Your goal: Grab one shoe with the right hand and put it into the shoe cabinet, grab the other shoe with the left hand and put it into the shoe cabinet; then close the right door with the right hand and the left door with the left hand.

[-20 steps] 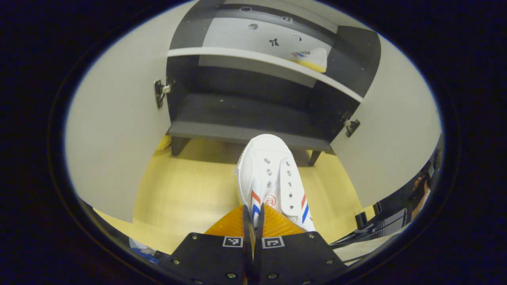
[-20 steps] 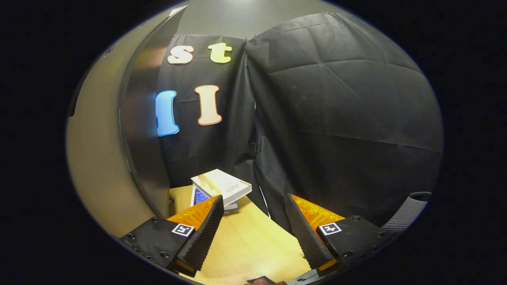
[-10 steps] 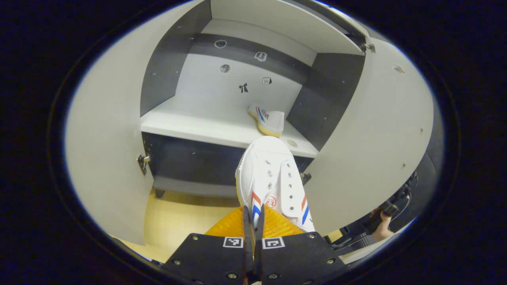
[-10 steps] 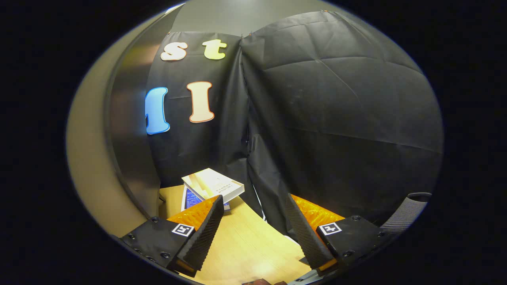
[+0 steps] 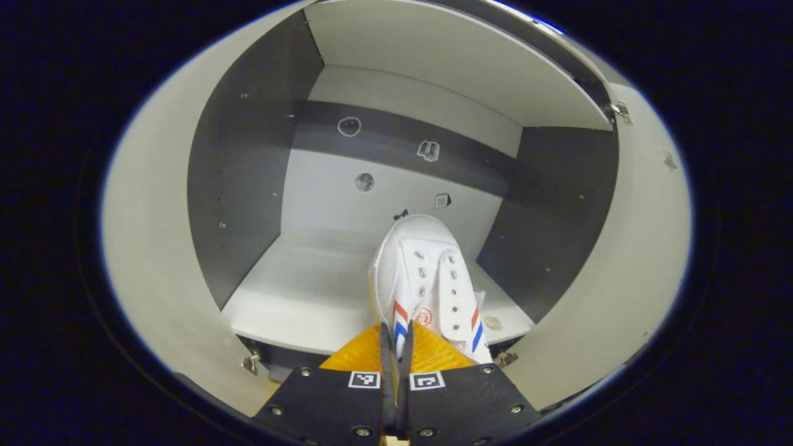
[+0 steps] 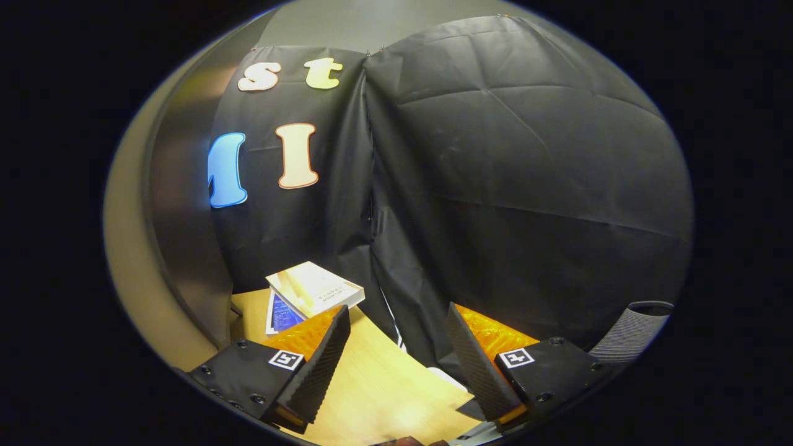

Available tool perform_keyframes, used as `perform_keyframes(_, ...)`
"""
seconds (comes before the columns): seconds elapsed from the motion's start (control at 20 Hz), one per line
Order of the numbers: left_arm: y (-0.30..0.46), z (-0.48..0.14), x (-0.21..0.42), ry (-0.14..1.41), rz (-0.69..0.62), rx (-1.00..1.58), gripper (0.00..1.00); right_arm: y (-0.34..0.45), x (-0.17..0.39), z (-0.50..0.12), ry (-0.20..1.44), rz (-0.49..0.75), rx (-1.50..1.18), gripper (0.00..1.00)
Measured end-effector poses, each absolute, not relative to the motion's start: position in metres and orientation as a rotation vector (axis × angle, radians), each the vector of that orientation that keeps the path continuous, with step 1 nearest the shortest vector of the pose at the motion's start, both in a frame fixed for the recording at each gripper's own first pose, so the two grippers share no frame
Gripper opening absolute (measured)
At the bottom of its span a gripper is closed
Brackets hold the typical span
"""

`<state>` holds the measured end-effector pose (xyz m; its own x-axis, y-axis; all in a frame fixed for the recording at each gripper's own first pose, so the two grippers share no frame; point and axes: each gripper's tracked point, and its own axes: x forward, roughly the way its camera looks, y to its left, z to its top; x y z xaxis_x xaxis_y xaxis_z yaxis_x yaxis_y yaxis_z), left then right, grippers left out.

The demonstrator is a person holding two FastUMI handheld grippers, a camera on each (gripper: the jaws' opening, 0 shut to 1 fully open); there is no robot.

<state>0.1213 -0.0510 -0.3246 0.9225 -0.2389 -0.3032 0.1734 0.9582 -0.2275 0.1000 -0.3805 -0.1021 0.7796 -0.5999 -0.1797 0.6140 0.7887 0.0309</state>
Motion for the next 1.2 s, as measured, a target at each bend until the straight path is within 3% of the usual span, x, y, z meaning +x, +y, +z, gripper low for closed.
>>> perform_keyframes(0.45,-0.047,-0.321,0.120,0.301,-0.139,-0.189,0.01,-0.382,0.102,-0.089,0.137,-0.665,0.068,0.98)
perform_keyframes(0.55,-0.046,-0.317,0.119,0.313,-0.115,-0.185,0.02,-0.381,0.102,-0.087,0.135,-0.664,0.070,0.93)
perform_keyframes(0.95,-0.051,-0.319,0.115,0.329,-0.127,-0.135,0.03,-0.381,0.092,-0.092,0.131,-0.669,0.074,0.93)
perform_keyframes(1.05,-0.053,-0.314,0.116,0.298,-0.124,-0.117,0.15,-0.383,0.092,-0.091,0.133,-0.664,0.059,0.93)
perform_keyframes(1.15,-0.056,-0.299,0.107,0.236,-0.138,-0.108,0.17,-0.385,0.091,-0.083,0.115,-0.666,0.053,0.98)
perform_keyframes(1.2,-0.056,-0.289,0.099,0.207,-0.136,-0.105,0.44,-0.385,0.090,-0.081,0.108,-0.666,0.053,0.98)
